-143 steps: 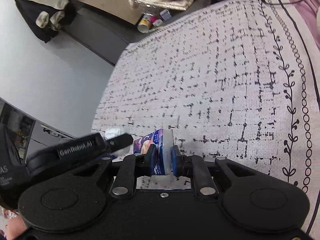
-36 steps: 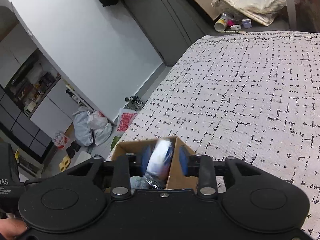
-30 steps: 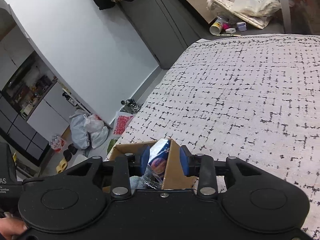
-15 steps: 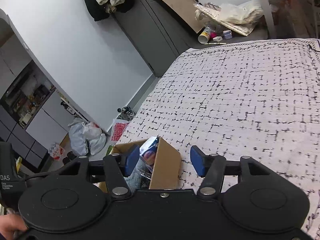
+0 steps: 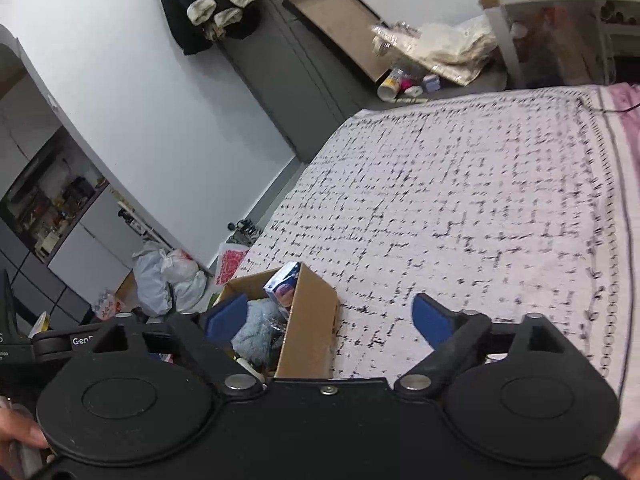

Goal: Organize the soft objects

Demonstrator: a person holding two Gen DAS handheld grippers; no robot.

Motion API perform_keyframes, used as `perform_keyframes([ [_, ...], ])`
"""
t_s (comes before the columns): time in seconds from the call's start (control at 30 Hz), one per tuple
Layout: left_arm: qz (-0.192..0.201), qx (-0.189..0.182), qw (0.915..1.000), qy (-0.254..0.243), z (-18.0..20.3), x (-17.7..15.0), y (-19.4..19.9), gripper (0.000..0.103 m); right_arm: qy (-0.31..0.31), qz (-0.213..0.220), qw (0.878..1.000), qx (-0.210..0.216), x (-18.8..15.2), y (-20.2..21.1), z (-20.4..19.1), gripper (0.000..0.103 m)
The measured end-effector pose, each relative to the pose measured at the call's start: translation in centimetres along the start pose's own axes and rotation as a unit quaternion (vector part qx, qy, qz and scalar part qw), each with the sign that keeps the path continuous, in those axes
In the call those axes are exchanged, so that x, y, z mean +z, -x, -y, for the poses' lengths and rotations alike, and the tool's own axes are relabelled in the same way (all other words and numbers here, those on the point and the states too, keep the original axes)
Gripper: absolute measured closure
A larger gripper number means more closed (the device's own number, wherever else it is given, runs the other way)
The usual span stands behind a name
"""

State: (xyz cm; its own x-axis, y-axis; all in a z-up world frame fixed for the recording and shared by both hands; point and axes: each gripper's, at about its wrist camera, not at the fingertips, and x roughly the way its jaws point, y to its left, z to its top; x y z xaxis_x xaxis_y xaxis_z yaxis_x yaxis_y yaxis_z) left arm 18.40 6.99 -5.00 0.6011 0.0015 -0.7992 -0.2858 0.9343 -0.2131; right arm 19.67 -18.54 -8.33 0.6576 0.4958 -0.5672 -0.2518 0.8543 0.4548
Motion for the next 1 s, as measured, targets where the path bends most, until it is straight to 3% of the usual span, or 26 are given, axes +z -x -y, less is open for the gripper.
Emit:
perform_keyframes([
  [0.13,0.002,-0.006,1.0000,0.000,0.3,-0.7,1.3,0.014,0.019,0.016,0.999,-0.027,-0.3,2.4,-0.2,0.000],
  [0.4,0.015,-0.015,0.9997,-0.011,1.1,-2.9,3.9,0.011,0.007,0.026,0.999,-0.047,-1.2,6.4,0.0,0.000],
  [0.57,0.027,-0.007,0.9996,-0.012,0.9,-4.2,5.4,0.002,0.006,0.048,0.997,-0.063,-1.9,8.7,-0.3,0.000],
  [0.87,0.047,-0.010,0.9986,-0.023,0.9,-5.6,8.3,0.001,0.020,0.069,0.996,-0.061,-2.6,12.4,-1.9,0.000],
  [1.0,0.059,-0.008,0.9978,-0.031,1.0,-6.0,9.7,0.001,0.025,0.047,0.998,-0.042,-2.9,13.2,-2.6,0.000],
])
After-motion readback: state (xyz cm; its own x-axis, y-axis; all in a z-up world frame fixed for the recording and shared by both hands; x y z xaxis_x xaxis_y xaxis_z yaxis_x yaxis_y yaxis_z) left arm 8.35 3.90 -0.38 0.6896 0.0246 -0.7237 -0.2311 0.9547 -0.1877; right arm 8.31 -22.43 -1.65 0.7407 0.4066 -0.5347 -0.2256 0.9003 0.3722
